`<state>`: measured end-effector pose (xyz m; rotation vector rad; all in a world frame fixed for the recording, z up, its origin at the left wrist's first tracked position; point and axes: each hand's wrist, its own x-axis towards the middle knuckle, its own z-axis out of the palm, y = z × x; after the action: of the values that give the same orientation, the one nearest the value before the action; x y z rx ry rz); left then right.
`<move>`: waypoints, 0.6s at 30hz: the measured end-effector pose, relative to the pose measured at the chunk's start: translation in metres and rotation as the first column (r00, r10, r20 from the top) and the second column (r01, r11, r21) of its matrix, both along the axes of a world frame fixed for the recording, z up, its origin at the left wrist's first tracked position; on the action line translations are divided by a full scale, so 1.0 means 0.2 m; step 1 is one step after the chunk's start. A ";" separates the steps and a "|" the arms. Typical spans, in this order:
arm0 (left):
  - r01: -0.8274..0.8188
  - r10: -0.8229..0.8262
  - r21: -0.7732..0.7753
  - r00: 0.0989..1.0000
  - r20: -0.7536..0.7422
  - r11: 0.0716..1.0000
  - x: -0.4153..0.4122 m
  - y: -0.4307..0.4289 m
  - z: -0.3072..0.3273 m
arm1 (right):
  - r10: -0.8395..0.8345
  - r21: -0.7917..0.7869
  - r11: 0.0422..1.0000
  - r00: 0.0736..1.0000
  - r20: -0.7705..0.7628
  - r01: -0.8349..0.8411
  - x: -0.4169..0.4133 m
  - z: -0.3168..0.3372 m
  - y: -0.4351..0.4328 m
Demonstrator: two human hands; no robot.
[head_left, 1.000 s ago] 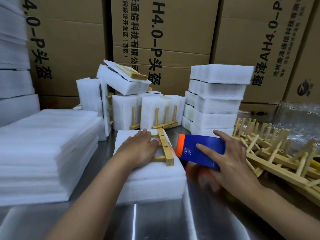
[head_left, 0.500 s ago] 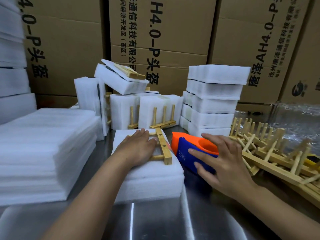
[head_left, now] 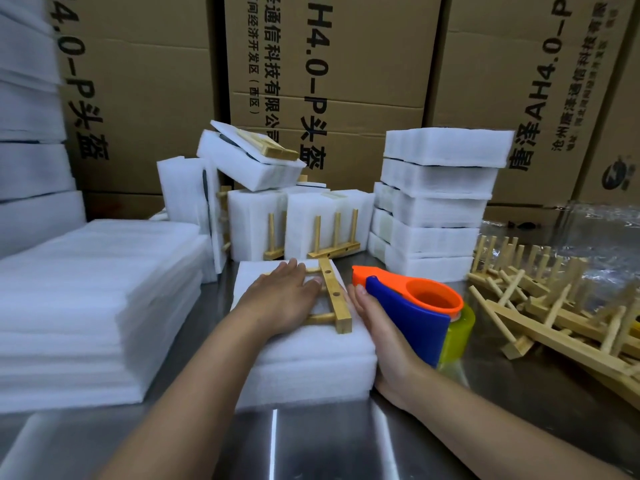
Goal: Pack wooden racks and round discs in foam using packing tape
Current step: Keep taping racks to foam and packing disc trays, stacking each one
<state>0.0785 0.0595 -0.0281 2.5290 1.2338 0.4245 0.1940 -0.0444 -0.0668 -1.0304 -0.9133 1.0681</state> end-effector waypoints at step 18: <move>0.265 0.469 -0.544 0.297 0.832 0.797 -0.27 0.06 0.04 | 0.058 -0.009 0.998 0.998 0.036 -0.058 0.01 -0.02 -0.03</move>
<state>0.0241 0.0710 -0.0199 1.1256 0.7756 1.1556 0.1966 -0.0499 -0.0710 -1.0385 -0.9738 1.1054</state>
